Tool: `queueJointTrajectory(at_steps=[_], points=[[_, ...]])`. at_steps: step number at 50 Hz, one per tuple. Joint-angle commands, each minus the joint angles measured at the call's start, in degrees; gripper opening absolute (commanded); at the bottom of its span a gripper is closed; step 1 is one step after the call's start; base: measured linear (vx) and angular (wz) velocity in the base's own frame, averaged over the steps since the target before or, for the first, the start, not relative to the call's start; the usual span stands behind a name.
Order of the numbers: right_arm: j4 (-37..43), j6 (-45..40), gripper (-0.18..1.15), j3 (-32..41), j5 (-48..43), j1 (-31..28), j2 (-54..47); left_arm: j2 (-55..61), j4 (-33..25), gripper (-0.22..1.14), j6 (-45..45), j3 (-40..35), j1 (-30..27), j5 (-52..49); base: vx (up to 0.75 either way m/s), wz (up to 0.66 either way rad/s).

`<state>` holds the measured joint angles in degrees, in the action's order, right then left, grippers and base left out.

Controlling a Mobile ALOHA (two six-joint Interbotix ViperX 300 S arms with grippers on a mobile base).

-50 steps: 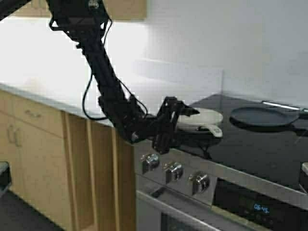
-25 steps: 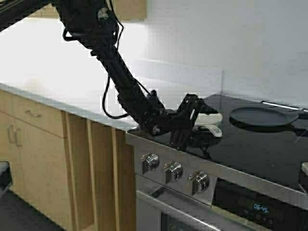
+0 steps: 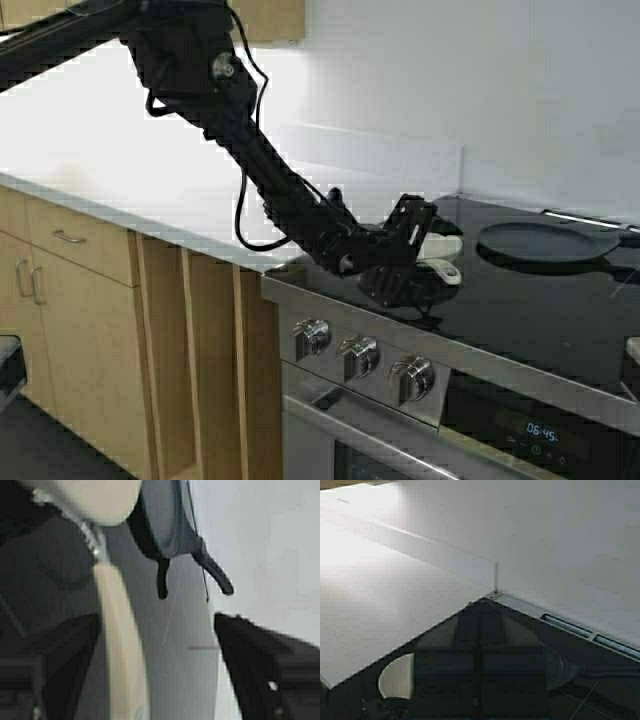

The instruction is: Wash the pan

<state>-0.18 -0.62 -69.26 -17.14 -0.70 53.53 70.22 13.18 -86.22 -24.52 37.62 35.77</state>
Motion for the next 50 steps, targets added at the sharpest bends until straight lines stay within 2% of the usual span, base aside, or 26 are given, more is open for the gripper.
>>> queueJointTrajectory(at_steps=[1, 14, 22, 30, 36, 40, 46, 49, 50], points=[[0.0, 0.0, 0.06, 0.8, -0.4, -0.1, -0.4, -0.5, 0.1, 1.01, 0.0, -3.8, 0.3, -1.6, 0.0, 0.0], [0.1, 0.0, 0.06, 0.7, -0.4, -0.1, -0.4, 1.4, 0.0, 1.01, -1.1, -5.5, 0.5, -2.3, 0.0, 0.0], [0.0, 0.0, 0.06, 0.7, -0.4, -0.1, -0.4, 3.3, -2.6, 0.99, -2.5, -8.0, 1.1, -0.9, 0.0, 0.0], [0.1, 0.0, 0.06, 0.7, -0.4, -0.1, -0.4, 5.5, -3.8, 0.88, -5.7, -11.5, 1.8, -0.6, 0.0, 0.0], [0.0, 0.0, 0.06, 0.8, -0.4, -0.1, -0.4, 6.9, -3.9, 0.67, -7.2, -13.9, 2.2, -0.6, 0.0, 0.0], [0.0, 0.0, 0.06, 0.8, -0.4, -0.1, -0.4, 7.6, -4.3, 0.47, -7.8, -14.4, 2.2, -0.6, 0.0, 0.0], [0.1, 0.0, 0.07, 0.8, -0.4, -0.1, -0.4, 7.9, -6.9, 0.06, -8.3, -14.1, 2.2, -0.6, 0.0, 0.0], [0.0, 0.0, 0.06, 0.8, -0.4, -0.1, -0.4, 7.9, -7.9, -0.08, -8.2, -13.9, 2.3, -0.4, 0.0, 0.0], [0.1, 0.0, 0.07, 0.7, -0.4, -0.1, -0.4, 7.8, -8.2, -0.09, -8.2, -13.9, 2.3, -0.3, 0.0, 0.0]])
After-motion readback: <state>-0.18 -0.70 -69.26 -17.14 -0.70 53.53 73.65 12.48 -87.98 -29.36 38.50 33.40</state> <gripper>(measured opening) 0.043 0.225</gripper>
